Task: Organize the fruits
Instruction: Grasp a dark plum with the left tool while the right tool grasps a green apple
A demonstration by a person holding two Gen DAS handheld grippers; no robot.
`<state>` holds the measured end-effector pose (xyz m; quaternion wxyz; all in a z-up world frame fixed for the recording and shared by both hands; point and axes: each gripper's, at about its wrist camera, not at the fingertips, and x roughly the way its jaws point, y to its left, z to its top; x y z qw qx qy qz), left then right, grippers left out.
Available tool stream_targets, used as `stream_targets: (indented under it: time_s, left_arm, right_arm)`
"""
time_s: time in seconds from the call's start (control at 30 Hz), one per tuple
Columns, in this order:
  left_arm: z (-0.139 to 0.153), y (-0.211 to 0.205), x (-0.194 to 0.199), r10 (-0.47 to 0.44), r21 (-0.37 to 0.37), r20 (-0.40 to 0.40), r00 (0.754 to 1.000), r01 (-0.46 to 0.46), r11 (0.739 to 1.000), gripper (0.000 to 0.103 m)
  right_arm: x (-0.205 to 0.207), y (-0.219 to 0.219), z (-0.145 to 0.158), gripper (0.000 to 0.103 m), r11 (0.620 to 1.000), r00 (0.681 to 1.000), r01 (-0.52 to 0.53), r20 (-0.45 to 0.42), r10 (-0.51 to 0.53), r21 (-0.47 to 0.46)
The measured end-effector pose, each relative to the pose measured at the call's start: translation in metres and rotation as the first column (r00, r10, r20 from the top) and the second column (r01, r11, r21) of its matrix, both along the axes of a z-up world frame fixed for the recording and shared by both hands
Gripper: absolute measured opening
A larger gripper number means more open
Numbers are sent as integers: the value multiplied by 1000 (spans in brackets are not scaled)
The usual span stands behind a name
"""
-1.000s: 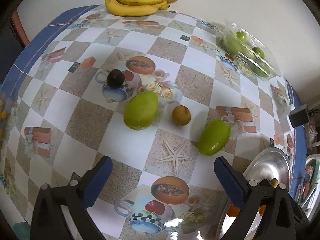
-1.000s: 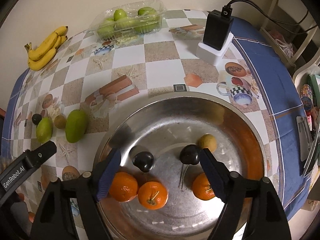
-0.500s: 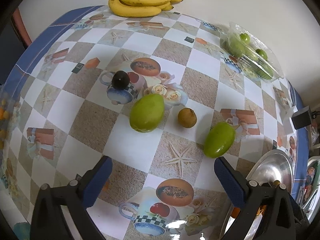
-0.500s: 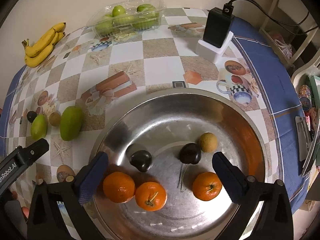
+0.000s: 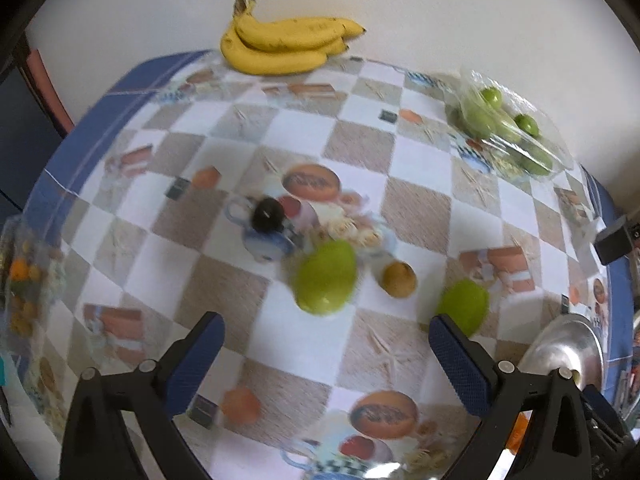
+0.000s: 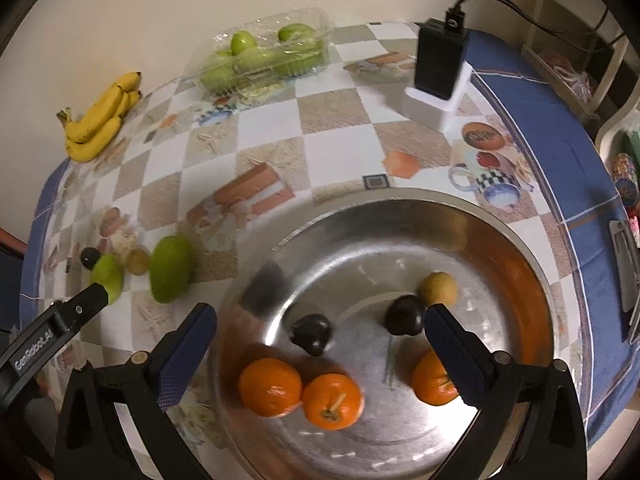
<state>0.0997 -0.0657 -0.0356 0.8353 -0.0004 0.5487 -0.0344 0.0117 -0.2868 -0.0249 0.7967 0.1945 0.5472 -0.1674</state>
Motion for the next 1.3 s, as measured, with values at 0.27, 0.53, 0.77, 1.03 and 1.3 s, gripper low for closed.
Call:
stream_targets:
  time_s: [0.27,0.53,0.77,1.03,1.3]
  left_arm:
    - [10,19,14,-14,28,51,999,13,1000,103]
    - [8,45,29,26,-42,45,999,-25,999,103]
    - [1,68,41,69,-71,36,997,-66,995,103]
    - [-7,75,51,62,-91,18,998,-60,994,103]
    - [-16,68,61,44,-96,8,999,-43,994,103]
  right_arm:
    - [10,12,8,103,999,997,-44,70,43,13]
    - [25,29,17,103,996,985,-87,148,84,8]
    - [47,51,11,103,990,978,-135,163,128,32]
    - [65,70,-7,102,985,980,-166,114,161,41]
    - [76,74,-22,80,983,982,-174,80,169,62]
